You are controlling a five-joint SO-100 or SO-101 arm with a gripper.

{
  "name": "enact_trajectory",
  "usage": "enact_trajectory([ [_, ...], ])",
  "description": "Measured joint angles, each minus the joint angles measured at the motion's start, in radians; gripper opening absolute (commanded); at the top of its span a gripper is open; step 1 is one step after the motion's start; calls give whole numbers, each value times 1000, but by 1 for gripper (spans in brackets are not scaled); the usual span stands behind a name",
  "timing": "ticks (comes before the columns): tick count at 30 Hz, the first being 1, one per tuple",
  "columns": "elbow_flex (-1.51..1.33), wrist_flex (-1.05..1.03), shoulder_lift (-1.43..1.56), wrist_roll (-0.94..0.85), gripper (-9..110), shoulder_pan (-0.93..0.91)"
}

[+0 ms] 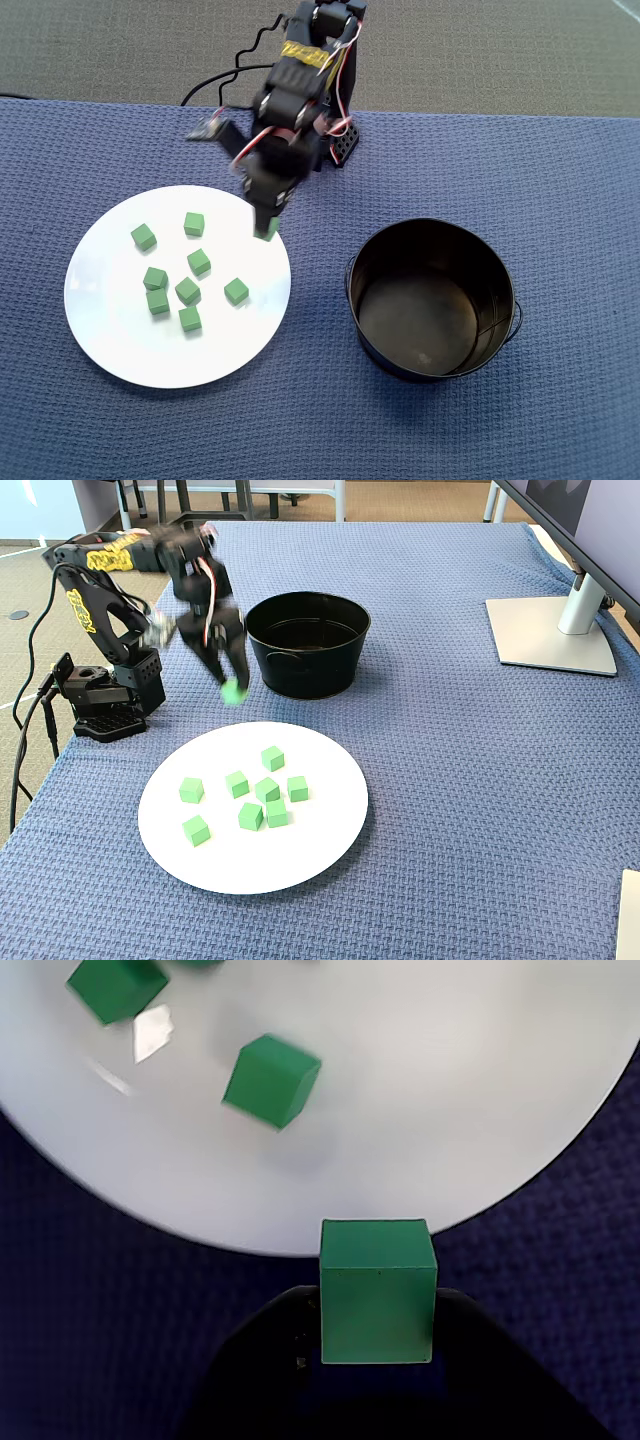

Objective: Pick up the green cubes from the white plate and place them in the black recipient

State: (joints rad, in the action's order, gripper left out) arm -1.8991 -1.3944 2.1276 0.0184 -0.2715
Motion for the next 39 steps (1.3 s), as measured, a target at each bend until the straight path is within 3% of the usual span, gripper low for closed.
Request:
enact_trajectory([
  [8,195,6,72,115,0,247],
  [15,422,44,-262,187,0,430],
  [23,477,123,-531,206,0,612],
  [24,477,126,-535,207,3,632],
  [26,488,126,-543,210,26,669],
  [31,495,115,-543,213,37,676],
  [39,538,35,-528,213,29,578],
])
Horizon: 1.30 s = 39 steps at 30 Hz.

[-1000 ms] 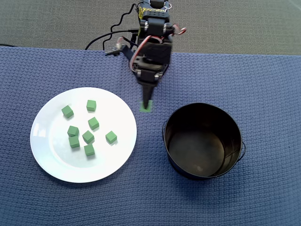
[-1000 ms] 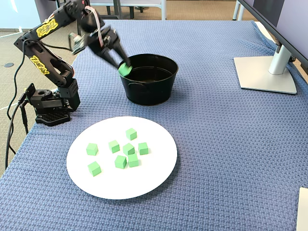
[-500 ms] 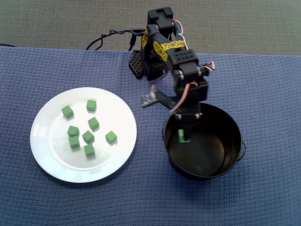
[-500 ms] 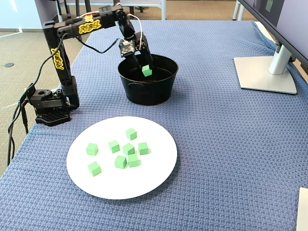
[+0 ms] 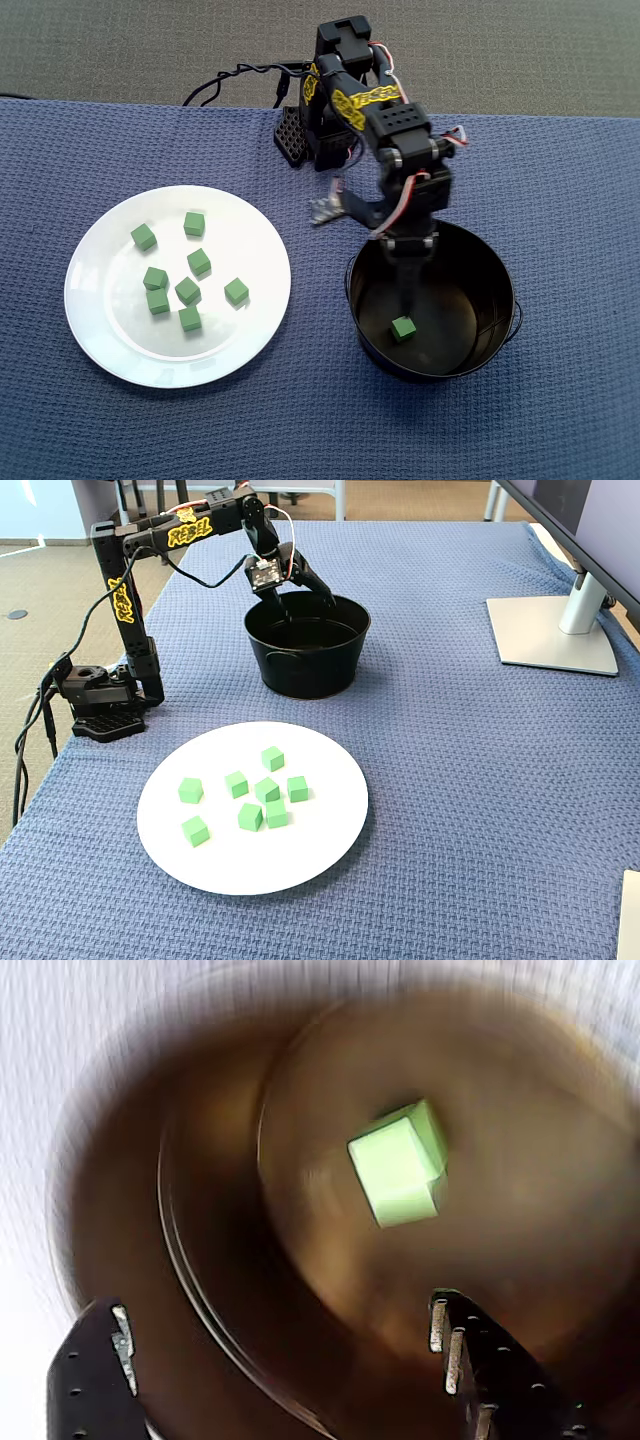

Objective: Pick up the green cubes from the white plate and place them in the black recipient

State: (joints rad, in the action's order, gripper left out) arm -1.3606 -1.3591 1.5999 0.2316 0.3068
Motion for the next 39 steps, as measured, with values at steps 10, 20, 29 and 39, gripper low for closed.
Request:
enact_trajectory([
  [10,127,-222,23,-161,21,-387],
  [20,-72,-66,8,-591,21,-678],
  [29,-206,121,-114,-922,23,-781],
  [39,-213,176,-210,-1106,26,-759],
])
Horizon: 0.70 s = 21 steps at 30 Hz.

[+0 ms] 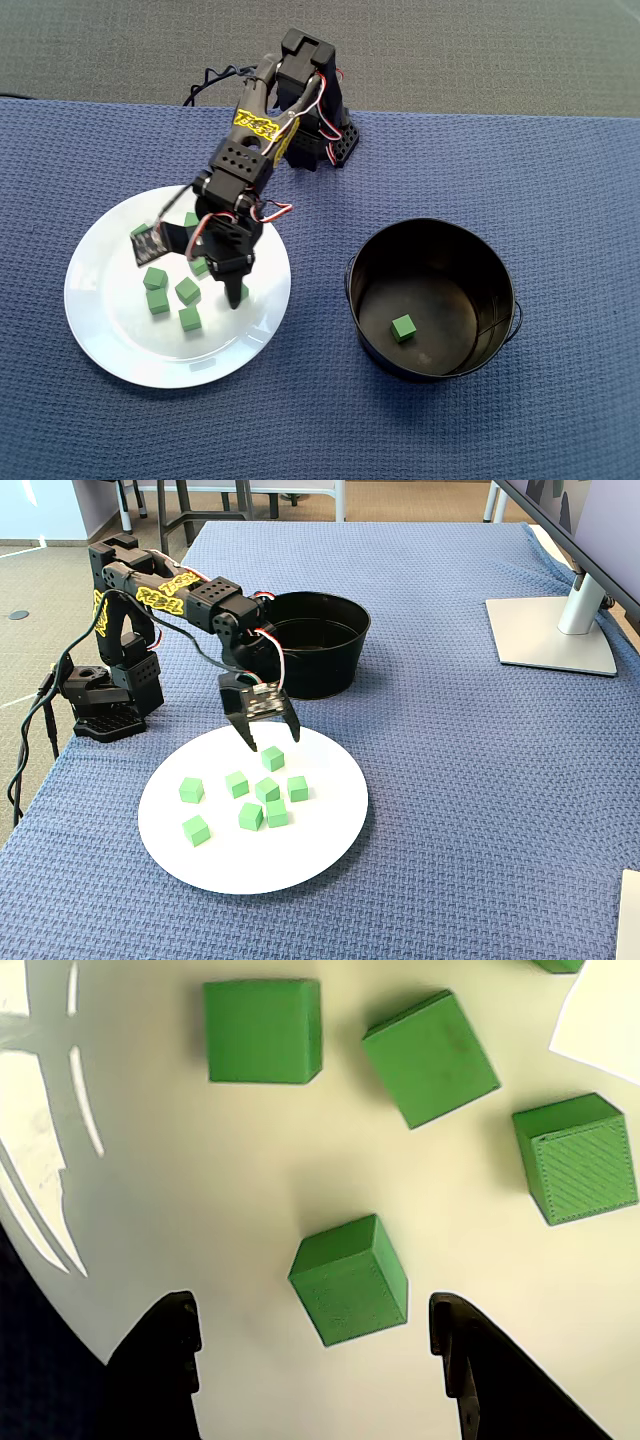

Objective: Pick up the green cubes from the white plate and place them in the black recipient

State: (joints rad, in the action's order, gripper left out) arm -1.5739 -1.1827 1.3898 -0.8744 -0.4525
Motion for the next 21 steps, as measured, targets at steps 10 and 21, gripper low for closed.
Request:
enact_trajectory([
  [10,-66,-25,0,-316,28,38],
  [21,-44,-51,-48,-416,26,29],
])
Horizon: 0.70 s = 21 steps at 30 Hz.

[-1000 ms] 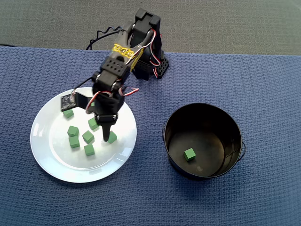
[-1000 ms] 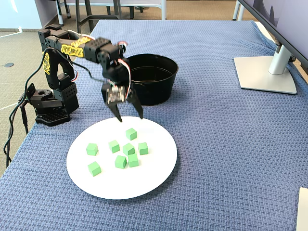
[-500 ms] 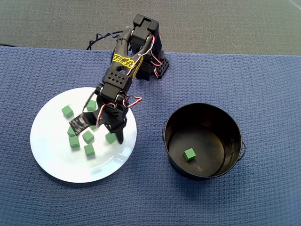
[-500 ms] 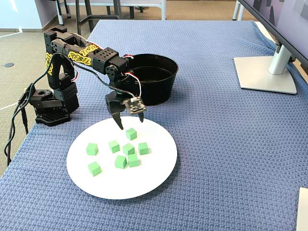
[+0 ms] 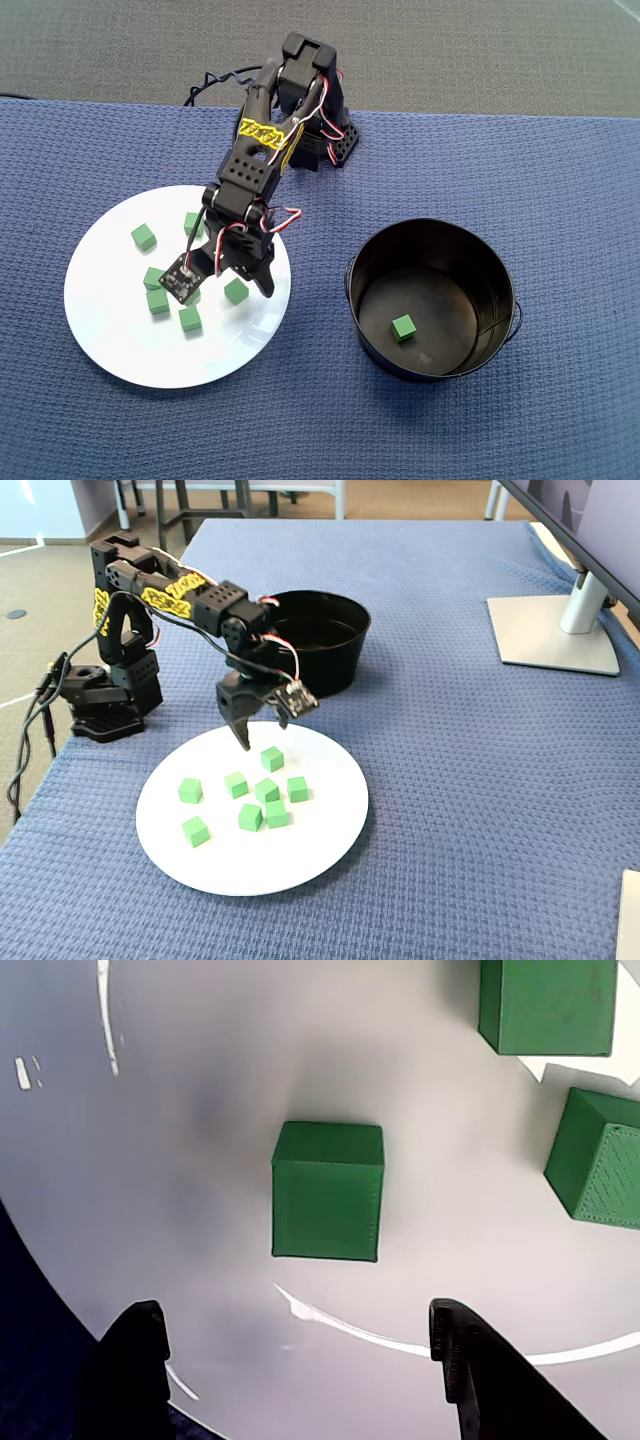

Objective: Pick up the green cubes from the white plate and place them in the black recipient

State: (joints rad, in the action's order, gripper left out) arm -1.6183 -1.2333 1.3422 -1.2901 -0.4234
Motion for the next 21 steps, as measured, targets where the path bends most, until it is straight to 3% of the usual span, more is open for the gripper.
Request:
enact_trajectory([
  [14,106,20,-123,-14,21,-35],
  [21,143,20,-143,-23,10,-52],
])
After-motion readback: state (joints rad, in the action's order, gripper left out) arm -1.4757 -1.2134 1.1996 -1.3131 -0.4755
